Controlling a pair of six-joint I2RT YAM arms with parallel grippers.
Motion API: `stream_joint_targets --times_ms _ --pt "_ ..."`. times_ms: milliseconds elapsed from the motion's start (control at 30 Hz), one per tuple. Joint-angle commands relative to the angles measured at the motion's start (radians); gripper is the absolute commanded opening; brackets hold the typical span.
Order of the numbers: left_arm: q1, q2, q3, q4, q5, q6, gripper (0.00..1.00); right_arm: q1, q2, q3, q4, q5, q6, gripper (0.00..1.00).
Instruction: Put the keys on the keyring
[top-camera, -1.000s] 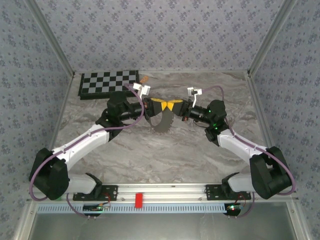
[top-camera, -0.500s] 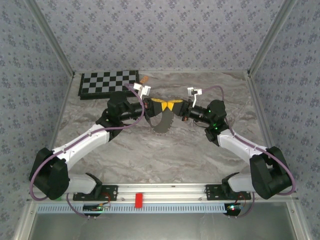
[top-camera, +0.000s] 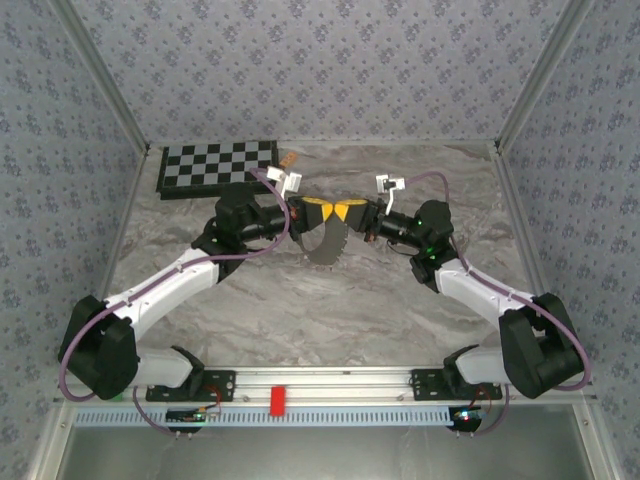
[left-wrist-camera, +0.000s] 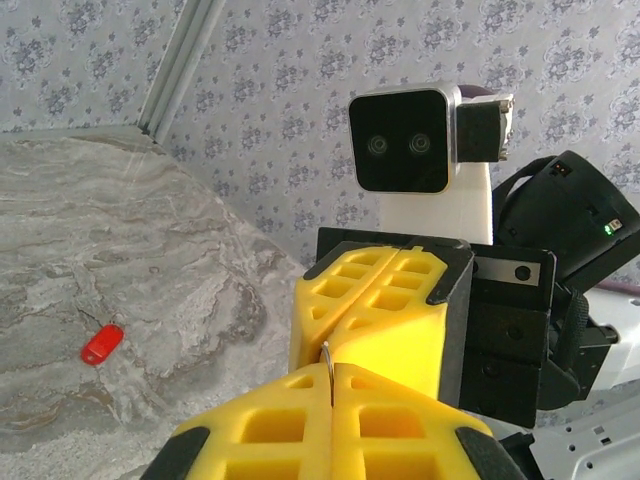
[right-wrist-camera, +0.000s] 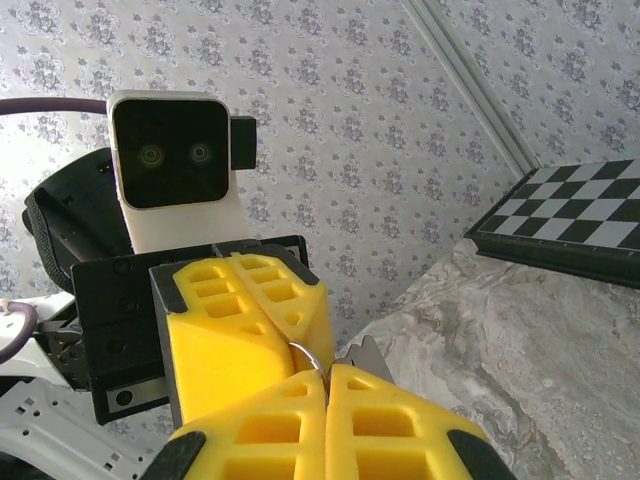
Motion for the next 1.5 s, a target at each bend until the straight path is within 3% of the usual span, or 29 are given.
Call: stream_joint_targets --times_ms 0,167,500,733,1000,1233,1467 --pt "-0.019 -0.026 0.01 -0.007 0.008 0.034 0.0 -0.005 -0.028 -0.001 0.033 0.021 0.013 0.17" --pt "-0.018 -0.047 0.01 -0.039 -0.022 0.076 0.0 -0.039 -0.081 -0.027 -0.029 0.048 -0.005 0.38" --pt "-0.017 -0.049 0.024 -0.073 -0.044 0.1 0.0 -0.083 -0.218 -0.066 -0.261 0.139 -0.149 0.48" --pt "-0.018 -0.067 0.037 -0.172 -0.115 0.16 0.0 -0.083 -0.257 -0.083 -0.417 0.276 -0.267 0.47" --pt "-0.018 -0.12 -0.011 -0.259 -0.245 0.264 0.0 -0.088 -0.203 -0.006 -0.794 0.561 -0.403 0.45" --pt "-0.022 -0.165 -0.088 -0.218 -0.329 0.306 0.0 -0.119 -0.014 0.105 -0.982 0.688 -0.424 0.44" --pt "-0.023 -0.224 -0.144 -0.192 -0.345 0.307 0.0 -0.178 0.233 0.285 -1.081 0.759 -0.404 0.33"
